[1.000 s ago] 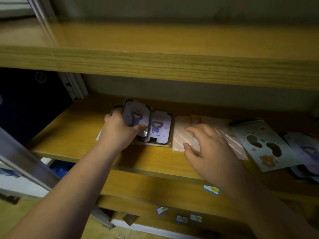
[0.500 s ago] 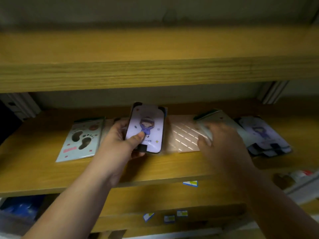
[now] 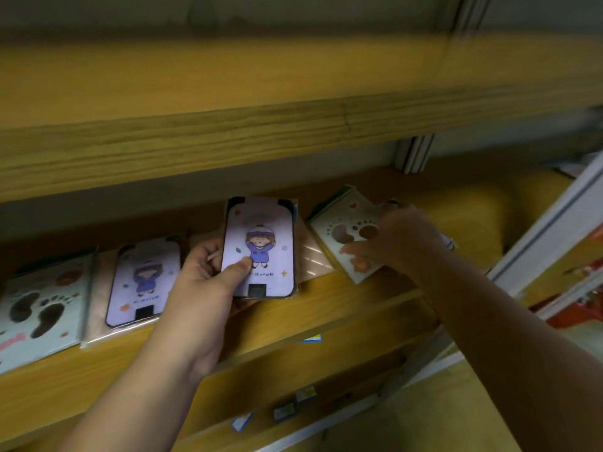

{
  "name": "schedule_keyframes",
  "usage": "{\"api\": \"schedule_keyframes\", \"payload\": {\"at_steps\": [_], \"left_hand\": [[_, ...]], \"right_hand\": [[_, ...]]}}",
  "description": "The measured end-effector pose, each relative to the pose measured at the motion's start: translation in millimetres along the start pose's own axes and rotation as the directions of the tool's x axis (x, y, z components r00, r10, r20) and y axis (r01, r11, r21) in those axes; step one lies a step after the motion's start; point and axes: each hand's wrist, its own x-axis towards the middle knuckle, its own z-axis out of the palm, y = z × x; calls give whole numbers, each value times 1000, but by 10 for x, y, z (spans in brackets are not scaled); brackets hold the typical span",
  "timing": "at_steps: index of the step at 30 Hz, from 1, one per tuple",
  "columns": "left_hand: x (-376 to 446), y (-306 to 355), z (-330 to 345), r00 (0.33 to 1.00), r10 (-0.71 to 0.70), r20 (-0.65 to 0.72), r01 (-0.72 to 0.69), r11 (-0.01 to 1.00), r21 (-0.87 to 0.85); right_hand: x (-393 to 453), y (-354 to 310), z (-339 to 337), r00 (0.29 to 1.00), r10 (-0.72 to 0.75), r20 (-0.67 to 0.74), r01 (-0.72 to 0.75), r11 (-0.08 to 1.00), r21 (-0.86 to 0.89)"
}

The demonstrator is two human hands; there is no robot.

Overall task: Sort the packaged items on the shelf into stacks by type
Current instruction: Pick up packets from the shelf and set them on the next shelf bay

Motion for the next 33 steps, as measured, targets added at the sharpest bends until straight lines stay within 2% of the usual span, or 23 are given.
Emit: {"api": "schedule_keyframes", "payload": {"at_steps": [2,4,6,9,13,17,20,26,31,33], "left_hand": [[-26,19,30,1000,-10,-4,10,1000,-10],[-72,49,64,1000,-14,-13,14,1000,-12],[-131,81,110,1000,-10,-19,10,1000,-12],[-256,91,215,1000,-10,-20,10,1000,1],[-524,50,470,998,-7,-55,8,1000,21],[-834,-91,940,996,24,-85,-21,999,39],[-1119,-262,1399,995,4,-96,-4,1000,9],[-1634,-578,2275,999,-24,-34,23,1000,-10],[-1921,-787,3154,998,-31,61,32,999,-13],[-1979,-838,3508,993,-49,109,49,999,-3]], "right_hand": [[9,45,-85,999,-8,35,3,988,154],[-43,120,-116,998,-15,58,-10,910,415],[-113,208,-92,998,-26,56,-15,778,628],[-278,382,-57,997,-6,72,-56,556,829],[-586,795,-41,978,43,202,-207,176,962],[-941,1318,-84,991,60,121,-119,-30,992],[-1181,1754,-207,994,44,100,-99,-32,995],[-1635,2825,-386,998,-56,4,-7,-61,998],[-1848,3777,-422,999,28,-43,45,-95,994],[-1872,4116,-422,995,101,3,13,-156,988]]}}
